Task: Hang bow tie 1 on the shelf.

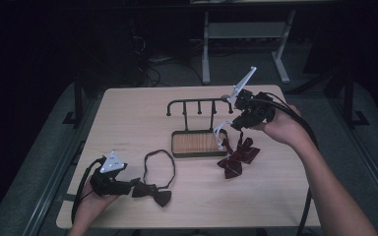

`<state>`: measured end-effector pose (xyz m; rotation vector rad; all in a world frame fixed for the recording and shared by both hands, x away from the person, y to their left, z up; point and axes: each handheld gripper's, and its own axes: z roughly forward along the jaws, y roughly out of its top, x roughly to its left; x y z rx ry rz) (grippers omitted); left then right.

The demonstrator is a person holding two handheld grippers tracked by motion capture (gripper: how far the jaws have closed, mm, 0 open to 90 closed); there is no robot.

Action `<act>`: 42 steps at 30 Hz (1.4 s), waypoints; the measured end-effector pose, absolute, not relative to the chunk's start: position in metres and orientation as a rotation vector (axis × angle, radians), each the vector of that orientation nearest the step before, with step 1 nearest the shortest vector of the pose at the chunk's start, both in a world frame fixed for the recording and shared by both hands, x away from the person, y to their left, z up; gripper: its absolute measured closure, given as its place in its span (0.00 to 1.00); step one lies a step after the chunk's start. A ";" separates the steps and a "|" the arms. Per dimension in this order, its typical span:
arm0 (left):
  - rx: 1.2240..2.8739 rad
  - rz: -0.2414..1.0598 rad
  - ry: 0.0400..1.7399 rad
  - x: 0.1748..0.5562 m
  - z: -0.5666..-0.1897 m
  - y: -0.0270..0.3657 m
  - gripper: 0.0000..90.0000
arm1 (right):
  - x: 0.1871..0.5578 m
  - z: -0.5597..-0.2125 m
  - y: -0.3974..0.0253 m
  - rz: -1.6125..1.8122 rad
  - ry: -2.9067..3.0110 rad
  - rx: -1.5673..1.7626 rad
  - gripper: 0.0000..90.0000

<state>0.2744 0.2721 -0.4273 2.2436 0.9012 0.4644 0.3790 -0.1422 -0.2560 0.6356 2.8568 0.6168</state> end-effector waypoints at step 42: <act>2.249 0.470 0.897 0.271 -0.426 0.272 0.32 | 0.437 -0.252 -0.159 0.550 2.801 0.847 0.94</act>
